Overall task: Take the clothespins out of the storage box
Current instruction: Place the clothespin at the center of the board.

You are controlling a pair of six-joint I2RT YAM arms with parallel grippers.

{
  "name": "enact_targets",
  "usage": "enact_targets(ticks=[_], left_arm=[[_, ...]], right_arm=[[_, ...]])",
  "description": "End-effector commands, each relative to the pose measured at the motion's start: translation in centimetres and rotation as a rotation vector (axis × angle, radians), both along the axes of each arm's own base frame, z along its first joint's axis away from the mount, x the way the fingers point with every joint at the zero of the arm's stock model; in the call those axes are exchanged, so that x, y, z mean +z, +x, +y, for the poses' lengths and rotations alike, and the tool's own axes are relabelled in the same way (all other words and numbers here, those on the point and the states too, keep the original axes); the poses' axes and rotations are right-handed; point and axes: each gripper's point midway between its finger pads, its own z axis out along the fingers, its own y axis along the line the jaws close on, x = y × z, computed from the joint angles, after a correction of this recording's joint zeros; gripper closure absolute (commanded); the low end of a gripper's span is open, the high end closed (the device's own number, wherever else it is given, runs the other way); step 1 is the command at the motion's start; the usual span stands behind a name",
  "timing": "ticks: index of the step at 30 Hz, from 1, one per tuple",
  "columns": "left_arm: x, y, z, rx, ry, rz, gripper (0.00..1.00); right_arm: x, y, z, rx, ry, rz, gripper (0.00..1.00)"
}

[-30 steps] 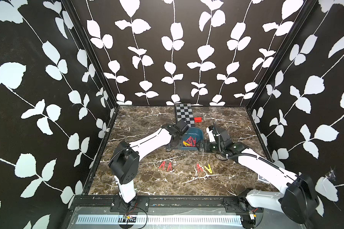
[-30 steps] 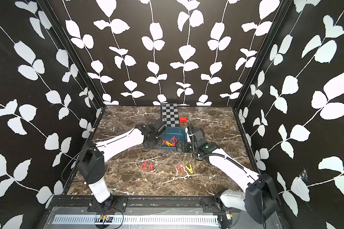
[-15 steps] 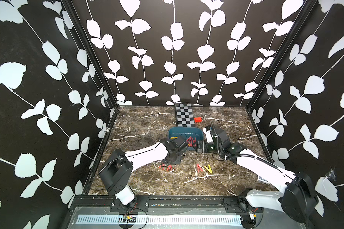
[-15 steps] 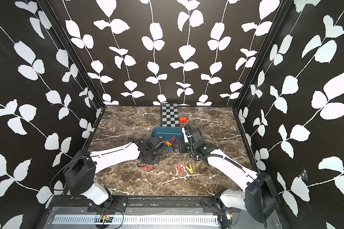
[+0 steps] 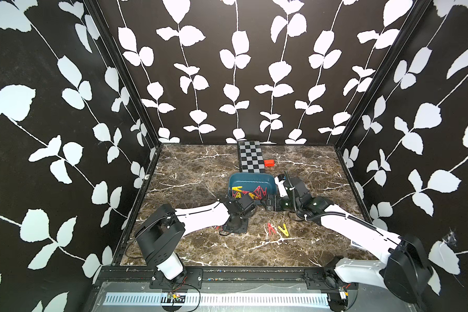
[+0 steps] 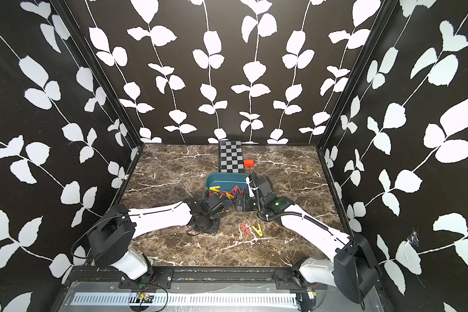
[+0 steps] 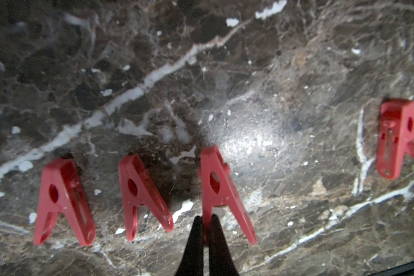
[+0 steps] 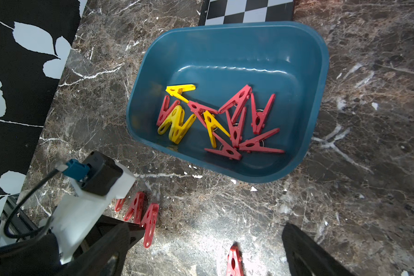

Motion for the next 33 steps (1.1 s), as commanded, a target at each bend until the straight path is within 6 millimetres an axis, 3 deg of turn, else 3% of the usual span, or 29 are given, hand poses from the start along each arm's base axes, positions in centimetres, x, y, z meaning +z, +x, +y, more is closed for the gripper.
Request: enact_targets(ticks=[1,7,9,14,29,33], left_arm=[[-0.9,-1.0,0.3,-0.001,0.011,0.027,0.94],[-1.6,-1.4,0.5,-0.006,0.028,0.040,0.85],[-1.4,-1.3,0.4,-0.009,0.021,0.036,0.78],[-0.5,-1.0,0.4,-0.015,0.024,0.018,0.71],[6.2,3.2,0.2,-0.012,-0.030,-0.142,0.48],[8.5,4.9,1.0,0.017,-0.077,-0.185,0.38]], right_arm=[[-0.2,-0.3,-0.4,-0.014,-0.011,-0.001,0.01],[-0.5,-0.2,-0.4,-0.017,-0.013,0.002,0.01],[-0.5,-0.2,-0.4,-0.019,-0.015,0.002,0.01],[-0.5,0.1,-0.5,-0.032,-0.032,-0.002,0.01],[-0.8,3.9,0.0,-0.023,-0.236,0.017,0.01],[-1.1,5.1,0.6,-0.016,-0.248,0.020,0.10]])
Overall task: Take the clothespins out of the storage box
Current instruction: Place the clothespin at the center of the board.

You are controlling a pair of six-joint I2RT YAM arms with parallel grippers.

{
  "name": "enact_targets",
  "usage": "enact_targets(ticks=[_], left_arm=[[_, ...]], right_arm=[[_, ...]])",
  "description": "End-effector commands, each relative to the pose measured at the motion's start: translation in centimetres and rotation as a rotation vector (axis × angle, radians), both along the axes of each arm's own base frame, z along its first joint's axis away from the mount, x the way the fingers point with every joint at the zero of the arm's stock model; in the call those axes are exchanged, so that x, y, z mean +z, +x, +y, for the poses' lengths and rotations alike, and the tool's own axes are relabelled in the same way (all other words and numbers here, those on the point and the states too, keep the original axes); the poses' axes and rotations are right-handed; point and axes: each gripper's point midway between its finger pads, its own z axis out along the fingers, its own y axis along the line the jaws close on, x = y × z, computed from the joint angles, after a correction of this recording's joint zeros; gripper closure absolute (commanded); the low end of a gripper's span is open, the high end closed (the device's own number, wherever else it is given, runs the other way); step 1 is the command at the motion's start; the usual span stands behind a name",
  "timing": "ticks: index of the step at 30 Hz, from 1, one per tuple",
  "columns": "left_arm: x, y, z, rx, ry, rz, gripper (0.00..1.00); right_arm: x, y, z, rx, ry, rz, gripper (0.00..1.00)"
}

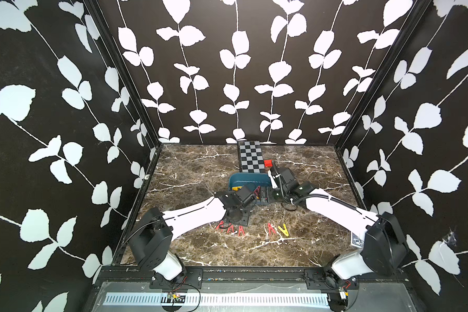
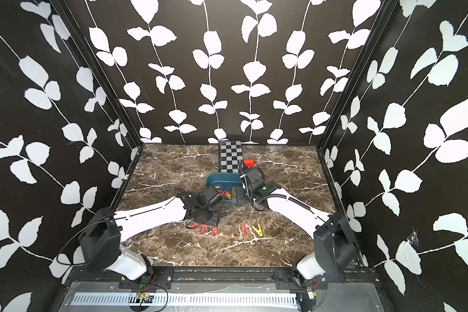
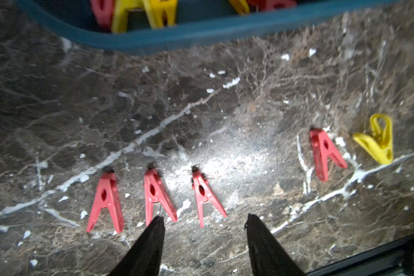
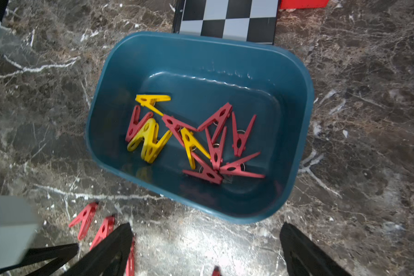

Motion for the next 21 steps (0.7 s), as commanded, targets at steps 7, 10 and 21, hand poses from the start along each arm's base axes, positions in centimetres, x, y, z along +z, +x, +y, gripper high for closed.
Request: enact_targets(ticks=[7,10,21], left_arm=[[5.3,3.5,2.2,0.035,-0.070,-0.116,0.12],[6.1,4.4,2.6,0.042,-0.070,-0.136,0.01],[7.2,7.4,4.4,0.088,-0.095,-0.151,0.01]], right_arm=[[-1.8,2.9,0.0,-0.009,-0.110,0.058,0.35],[-3.0,3.7,-0.1,-0.017,-0.129,0.091,0.47],[-5.8,6.7,0.3,-0.014,-0.172,0.152,0.69]])
